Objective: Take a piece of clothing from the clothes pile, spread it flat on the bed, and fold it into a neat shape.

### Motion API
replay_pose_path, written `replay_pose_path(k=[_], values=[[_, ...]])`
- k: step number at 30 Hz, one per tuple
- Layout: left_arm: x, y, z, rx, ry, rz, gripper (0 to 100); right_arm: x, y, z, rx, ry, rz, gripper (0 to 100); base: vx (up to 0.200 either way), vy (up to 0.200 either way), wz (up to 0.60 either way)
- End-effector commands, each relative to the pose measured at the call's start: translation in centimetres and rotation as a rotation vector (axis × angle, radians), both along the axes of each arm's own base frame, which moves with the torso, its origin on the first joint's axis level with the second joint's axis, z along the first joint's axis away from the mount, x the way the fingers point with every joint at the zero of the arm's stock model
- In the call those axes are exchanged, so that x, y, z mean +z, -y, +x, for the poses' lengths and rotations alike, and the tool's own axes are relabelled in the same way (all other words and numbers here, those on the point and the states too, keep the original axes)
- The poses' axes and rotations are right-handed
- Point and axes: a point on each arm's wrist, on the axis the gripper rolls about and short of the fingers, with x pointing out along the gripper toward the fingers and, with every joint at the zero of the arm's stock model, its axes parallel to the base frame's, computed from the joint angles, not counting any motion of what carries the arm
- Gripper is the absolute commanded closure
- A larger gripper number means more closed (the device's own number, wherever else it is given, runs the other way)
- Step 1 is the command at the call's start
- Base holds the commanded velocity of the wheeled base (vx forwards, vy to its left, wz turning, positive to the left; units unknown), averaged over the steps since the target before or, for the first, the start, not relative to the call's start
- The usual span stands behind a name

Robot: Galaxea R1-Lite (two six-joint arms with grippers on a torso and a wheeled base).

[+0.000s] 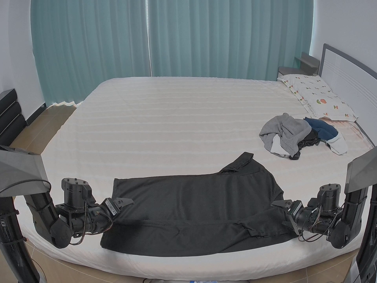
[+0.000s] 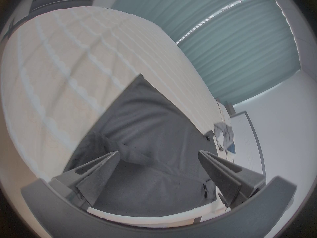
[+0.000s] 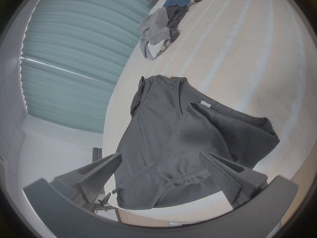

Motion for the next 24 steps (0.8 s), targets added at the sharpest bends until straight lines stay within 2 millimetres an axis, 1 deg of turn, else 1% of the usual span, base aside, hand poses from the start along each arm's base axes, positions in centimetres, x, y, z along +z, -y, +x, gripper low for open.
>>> replay_pose_path(k=[1,4,6,11,14,15,18,21,24], values=[[-0.8,1.7,-0.1,-0.085,-0.017,0.033,0,-1.0,0.0,-0.6,0.004,-0.039,-0.01,0,0.0,0.0,0.0],[-2.2,2.5,-0.7,-0.14,-0.075,0.085,0,-1.1,0.0,-0.6,0.004,-0.043,-0.01,0,0.0,0.0,0.0],[-3.0,2.6,-0.7,-0.155,-0.103,0.118,0,-1.1,0.0,-0.6,0.004,-0.043,-0.01,0,0.0,0.0,0.0],[-3.2,2.4,-0.5,-0.132,-0.089,0.172,0,-1.1,0.0,-0.6,0.007,-0.042,-0.011,0,0.0,0.0,0.0],[-3.7,2.3,0.1,-0.113,-0.092,0.192,0,-1.1,0.0,-0.6,0.006,-0.043,-0.01,0,0.0,0.0,0.0],[-4.1,2.0,0.7,-0.083,-0.086,0.206,0,-1.1,0.0,-0.6,0.006,-0.043,-0.01,0,0.0,0.0,0.0],[-4.3,1.3,2.0,-0.027,-0.066,0.215,0,-1.1,0.0,-0.6,0.006,-0.043,-0.01,0,0.0,0.0,0.0],[-4.1,0.5,3.1,0.019,-0.04,0.206,0,-1.1,0.0,-0.6,0.006,-0.043,-0.01,0,0.0,0.0,0.0],[-3.3,-0.5,4.1,0.103,-0.015,0.144,0,-1.1,0.0,-0.6,0.007,-0.043,-0.012,0,0.0,0.0,0.0]])
